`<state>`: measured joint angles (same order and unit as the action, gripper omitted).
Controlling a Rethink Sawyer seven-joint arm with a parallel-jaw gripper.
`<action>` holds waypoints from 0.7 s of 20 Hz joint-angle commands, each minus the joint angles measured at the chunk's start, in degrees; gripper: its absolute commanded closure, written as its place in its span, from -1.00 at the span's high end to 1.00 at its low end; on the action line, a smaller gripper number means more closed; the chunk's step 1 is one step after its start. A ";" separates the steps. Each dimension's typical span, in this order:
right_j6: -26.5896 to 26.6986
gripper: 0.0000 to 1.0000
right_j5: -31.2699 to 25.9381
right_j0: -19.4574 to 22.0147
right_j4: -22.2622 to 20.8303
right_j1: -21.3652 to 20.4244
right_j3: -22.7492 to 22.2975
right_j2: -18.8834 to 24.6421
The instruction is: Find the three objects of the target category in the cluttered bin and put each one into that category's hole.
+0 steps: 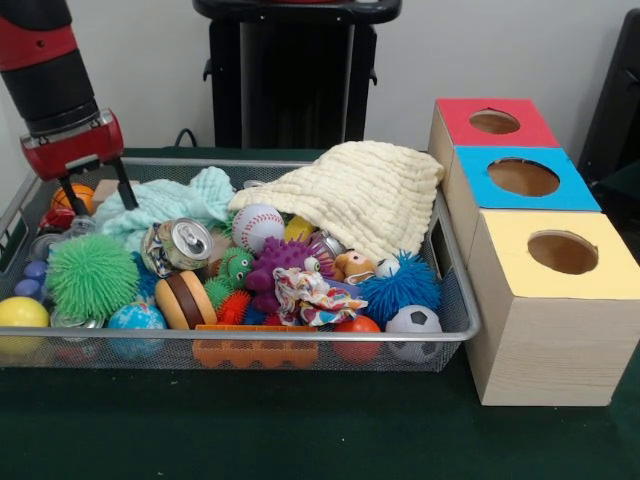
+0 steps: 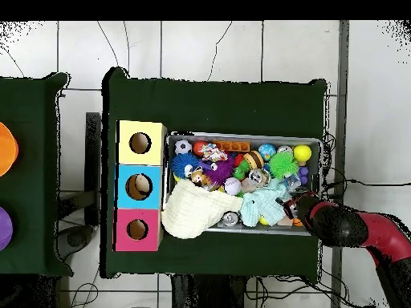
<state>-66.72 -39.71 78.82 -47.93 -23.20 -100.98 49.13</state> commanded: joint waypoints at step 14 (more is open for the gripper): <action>9.01 1.00 0.20 -0.34 -1.93 1.41 1.62 -1.42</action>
<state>-66.72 -39.70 78.84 -48.13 -23.11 -100.98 49.14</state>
